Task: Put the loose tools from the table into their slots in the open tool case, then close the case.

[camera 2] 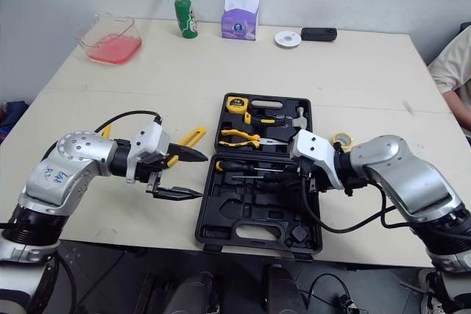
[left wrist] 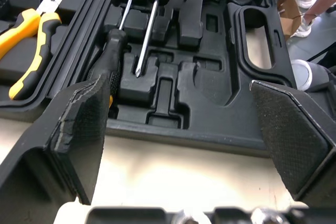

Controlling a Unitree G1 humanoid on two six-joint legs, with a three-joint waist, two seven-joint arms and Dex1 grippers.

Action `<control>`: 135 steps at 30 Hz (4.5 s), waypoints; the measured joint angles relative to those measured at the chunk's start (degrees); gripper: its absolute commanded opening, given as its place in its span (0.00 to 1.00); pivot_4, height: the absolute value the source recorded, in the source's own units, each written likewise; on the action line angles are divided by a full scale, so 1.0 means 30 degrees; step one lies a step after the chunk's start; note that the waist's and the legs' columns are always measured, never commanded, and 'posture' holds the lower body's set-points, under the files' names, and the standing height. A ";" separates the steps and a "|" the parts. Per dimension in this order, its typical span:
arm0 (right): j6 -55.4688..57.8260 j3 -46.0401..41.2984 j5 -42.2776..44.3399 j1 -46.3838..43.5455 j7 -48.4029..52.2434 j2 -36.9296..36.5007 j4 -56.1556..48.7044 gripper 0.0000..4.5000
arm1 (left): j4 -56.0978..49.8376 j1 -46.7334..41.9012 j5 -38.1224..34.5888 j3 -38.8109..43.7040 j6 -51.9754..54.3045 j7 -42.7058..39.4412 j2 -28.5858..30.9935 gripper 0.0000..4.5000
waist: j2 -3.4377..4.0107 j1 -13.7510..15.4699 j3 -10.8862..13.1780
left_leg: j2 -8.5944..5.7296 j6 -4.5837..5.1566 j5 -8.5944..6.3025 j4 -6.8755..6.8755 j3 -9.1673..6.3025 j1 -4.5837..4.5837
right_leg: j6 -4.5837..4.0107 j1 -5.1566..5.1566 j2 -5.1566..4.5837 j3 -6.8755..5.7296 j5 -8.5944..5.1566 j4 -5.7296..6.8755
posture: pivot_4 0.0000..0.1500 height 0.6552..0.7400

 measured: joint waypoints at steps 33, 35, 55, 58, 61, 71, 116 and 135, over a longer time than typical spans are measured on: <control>-0.4264 -0.1997 -0.0360 0.1043 -0.0844 0.5079 0.3567 0.60 | -0.0544 -0.0630 0.0018 -0.0207 0.0157 0.0298 -0.1416 1.00 | 0.0004 0.0005 0.0001 | -0.0010 0.0000 0.0000 0.0039 0.0013 0.0024 | 0.0008 0.0031 0.0016 0.0000 0.0004 0.0125 | 1.00 1.00; -0.4616 -0.1995 -0.0330 0.1204 -0.0458 0.5097 0.3707 0.39 | -0.0543 -0.0705 0.0018 -0.0251 0.0157 0.0381 -0.1530 1.00 | 0.0004 0.0001 0.0001 | -0.0009 0.0000 0.0000 0.0039 0.0013 0.0024 | 0.0008 0.0032 0.0017 -0.0002 0.0004 0.0124 | 1.00 1.00; -0.5487 -0.0498 -0.3759 0.1474 -0.0714 0.3598 0.3761 0.01 | -0.0388 -0.0809 0.0179 -0.0639 0.0102 0.0640 -0.2052 1.00 | -0.0127 0.0068 -0.0095 | -0.0013 0.0005 -0.0011 0.0045 -0.0003 0.0103 | 0.0008 0.0124 0.0013 -0.0007 0.0004 0.0115 | 1.00 1.00; -0.5676 -0.0405 -0.4124 0.1515 -0.1174 0.4075 0.3816 0.01 | -0.0370 -0.0949 0.0250 -0.0759 0.0102 0.0684 -0.2199 1.00 | -0.0176 0.0038 -0.0134 | -0.0012 0.0003 -0.0011 0.0045 -0.0001 0.0106 | 0.0008 0.0125 0.0011 -0.0006 0.0004 0.0120 | 1.00 1.00; -0.5763 -0.0512 -0.4133 0.1670 -0.1354 0.4201 0.3800 0.01 | -0.0370 -0.1019 0.0284 -0.0758 0.0102 0.0839 -0.2235 1.00 | -0.0193 0.0026 -0.0155 | -0.0010 0.0003 -0.0012 0.0045 -0.0002 0.0141 | 0.0007 0.0155 0.0010 -0.0003 0.0004 0.0120 | 1.00 1.00; -0.5933 -0.2250 -0.1807 0.2439 -0.1173 0.6000 0.3341 0.01 | -0.0293 -0.1052 0.0332 -0.0744 0.0102 0.1116 -0.2256 1.00 | -0.0155 -0.0051 -0.0131 | -0.0003 -0.0002 -0.0016 0.0036 0.0020 0.0134 | 0.0008 0.0124 0.0017 0.0017 0.0004 0.0139 | 1.00 1.00; -0.3288 -0.9103 0.0974 0.5816 -0.2073 0.3006 0.1944 0.44 | -0.0687 0.4352 -0.1777 0.5044 0.3497 0.5662 -0.2394 1.00 | 0.0058 -0.0033 -0.0270 | 0.0070 -0.0054 -0.0114 -0.0056 -0.0002 0.0360 | -0.0056 0.0334 0.0021 -0.0014 -0.0034 -0.0045 | 1.00 1.00; -0.5971 -1.7808 -0.1278 1.2126 -0.1725 -0.1928 0.9171 0.99 | 0.8013 1.2538 -0.0475 1.7101 0.0513 0.7039 0.2992 1.00 | 0.0125 -0.0149 -0.0231 | 0.0046 -0.0118 -0.0189 -0.0528 0.0041 0.0598 | -0.0211 0.0356 -0.0052 0.0005 -0.0113 -0.0160 | 1.00 1.00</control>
